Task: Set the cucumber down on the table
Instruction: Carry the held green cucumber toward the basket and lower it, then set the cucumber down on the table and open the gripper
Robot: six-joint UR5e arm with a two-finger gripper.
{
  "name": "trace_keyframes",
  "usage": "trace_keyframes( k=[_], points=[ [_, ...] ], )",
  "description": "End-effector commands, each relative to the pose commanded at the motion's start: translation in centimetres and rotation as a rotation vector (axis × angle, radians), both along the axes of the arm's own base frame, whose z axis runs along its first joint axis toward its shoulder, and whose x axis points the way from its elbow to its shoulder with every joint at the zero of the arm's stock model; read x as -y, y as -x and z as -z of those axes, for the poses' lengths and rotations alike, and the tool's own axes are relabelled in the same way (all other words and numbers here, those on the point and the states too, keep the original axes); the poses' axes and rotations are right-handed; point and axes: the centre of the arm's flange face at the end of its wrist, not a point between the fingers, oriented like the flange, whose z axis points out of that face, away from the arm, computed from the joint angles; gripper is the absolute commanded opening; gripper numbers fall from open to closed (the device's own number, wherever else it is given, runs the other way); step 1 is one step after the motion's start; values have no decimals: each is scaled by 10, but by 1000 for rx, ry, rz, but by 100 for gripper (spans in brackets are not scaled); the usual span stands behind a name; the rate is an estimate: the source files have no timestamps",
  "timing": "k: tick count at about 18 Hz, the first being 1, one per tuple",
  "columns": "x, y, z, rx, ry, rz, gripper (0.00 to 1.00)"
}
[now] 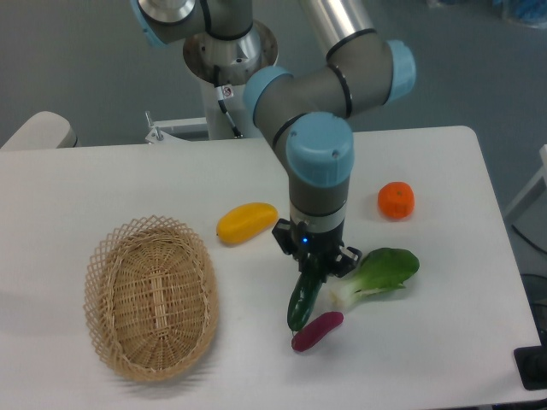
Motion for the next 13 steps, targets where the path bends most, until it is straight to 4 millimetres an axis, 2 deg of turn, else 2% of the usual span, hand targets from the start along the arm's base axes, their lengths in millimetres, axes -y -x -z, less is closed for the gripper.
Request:
trace_keyframes(
  k=[2, 6, 10, 13],
  points=[
    [-9, -19, 29, 9, 11, 14, 16],
    [-4, -31, 71, 60, 45, -95, 16],
    [1, -44, 90, 89, 71, -138, 16],
    [-7, -53, 98, 93, 82, -129, 16]
  ],
)
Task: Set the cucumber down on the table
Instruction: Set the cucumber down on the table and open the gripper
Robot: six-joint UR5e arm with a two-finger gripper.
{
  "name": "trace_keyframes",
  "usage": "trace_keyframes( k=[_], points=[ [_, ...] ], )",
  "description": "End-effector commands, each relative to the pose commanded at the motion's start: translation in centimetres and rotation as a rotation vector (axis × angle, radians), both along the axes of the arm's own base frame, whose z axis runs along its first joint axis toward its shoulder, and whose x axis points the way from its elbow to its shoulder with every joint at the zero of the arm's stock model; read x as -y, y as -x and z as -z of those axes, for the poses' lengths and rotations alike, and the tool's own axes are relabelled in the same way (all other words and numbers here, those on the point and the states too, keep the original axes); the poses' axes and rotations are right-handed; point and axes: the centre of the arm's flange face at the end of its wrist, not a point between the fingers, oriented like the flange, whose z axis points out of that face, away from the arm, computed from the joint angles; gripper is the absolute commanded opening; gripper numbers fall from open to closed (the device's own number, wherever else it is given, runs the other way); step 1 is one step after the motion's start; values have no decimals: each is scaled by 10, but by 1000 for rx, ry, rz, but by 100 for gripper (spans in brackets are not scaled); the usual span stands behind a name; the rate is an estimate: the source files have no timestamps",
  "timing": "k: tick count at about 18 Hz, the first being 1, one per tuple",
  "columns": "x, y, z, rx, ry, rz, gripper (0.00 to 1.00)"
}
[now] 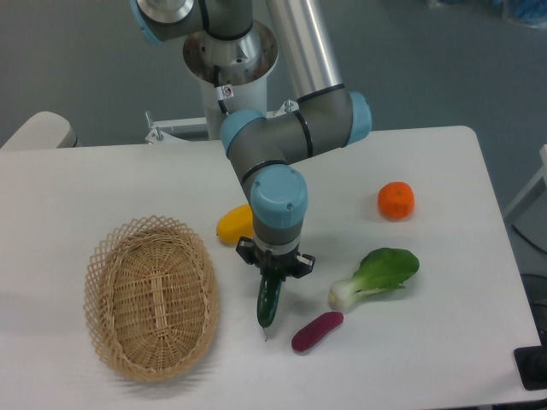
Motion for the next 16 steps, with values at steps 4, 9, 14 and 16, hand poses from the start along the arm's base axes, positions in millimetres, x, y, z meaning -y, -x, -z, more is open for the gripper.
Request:
trace_keyframes(
  k=[4, 9, 14, 16],
  points=[
    [-1, 0, 0, -4, -2, 11, 28],
    [-7, 11, -26, -65, -61, 15, 100],
    [-22, 32, -112, -223, -139, 75, 100],
    [-21, 35, -137, -260, -159, 144, 100]
  ],
)
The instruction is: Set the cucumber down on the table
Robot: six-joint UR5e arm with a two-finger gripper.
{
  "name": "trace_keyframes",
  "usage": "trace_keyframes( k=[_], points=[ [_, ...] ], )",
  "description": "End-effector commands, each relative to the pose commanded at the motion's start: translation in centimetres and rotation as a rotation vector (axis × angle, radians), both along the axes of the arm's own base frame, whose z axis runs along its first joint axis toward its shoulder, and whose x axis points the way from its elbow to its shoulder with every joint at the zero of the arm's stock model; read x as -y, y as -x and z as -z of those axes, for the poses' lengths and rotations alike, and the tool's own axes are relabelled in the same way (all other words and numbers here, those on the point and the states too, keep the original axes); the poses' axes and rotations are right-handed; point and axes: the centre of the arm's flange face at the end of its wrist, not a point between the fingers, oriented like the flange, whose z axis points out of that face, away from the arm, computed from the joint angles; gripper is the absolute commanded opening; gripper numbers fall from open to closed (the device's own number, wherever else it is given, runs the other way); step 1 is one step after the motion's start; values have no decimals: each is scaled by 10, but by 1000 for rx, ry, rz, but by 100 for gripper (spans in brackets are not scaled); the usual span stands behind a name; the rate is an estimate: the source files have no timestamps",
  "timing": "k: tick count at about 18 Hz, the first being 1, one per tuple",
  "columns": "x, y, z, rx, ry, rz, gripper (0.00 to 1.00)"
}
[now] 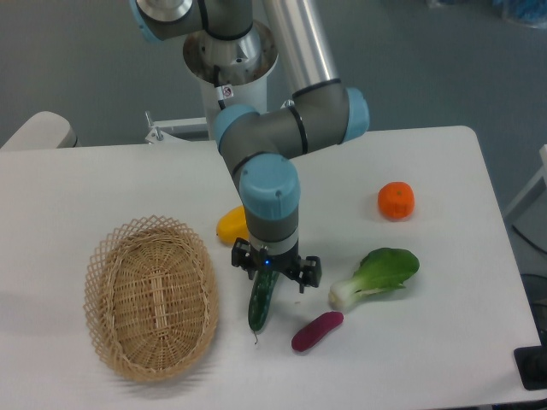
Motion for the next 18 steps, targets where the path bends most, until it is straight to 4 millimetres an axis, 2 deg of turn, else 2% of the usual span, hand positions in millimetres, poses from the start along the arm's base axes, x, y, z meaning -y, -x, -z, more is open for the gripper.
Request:
trace_keyframes(
  k=[2, 5, 8, 10, 12, 17, 18],
  points=[
    [8, 12, -21, -36, -4, 49, 100],
    [39, 41, -56, -96, 3, 137, 100],
    [71, 73, -59, -136, 75, 317, 100],
    [86, 87, -59, -134, 101, 358, 100],
    [107, 95, -78, -149, 117, 396, 100],
    [160, 139, -81, -148, 169, 544, 100],
    [167, 145, -87, -141, 166, 557, 100]
  ],
)
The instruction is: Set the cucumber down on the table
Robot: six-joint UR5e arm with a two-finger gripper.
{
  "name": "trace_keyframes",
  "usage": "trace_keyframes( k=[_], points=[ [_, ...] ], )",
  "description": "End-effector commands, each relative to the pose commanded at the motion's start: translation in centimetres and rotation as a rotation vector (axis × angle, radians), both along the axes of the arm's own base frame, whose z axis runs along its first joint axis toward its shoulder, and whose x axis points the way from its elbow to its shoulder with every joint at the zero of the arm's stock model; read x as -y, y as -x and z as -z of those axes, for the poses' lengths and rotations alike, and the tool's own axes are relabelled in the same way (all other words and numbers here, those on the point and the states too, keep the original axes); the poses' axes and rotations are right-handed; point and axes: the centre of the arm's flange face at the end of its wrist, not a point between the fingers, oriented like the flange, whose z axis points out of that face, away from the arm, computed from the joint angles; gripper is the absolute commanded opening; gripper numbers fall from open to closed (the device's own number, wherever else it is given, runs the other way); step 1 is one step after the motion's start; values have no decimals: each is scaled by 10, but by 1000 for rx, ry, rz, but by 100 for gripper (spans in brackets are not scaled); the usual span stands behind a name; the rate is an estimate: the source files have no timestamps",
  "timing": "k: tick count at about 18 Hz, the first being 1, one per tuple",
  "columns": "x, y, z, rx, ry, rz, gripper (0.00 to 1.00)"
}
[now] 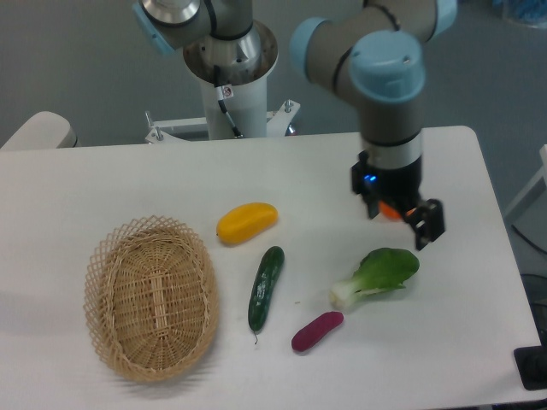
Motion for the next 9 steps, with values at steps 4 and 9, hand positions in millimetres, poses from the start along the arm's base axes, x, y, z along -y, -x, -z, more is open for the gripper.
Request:
trace_keyframes(
  k=[4, 9],
  points=[
    [15, 10, 2, 27, 23, 64, 100],
    [18, 11, 2, 27, 28, 79, 100]
  ],
)
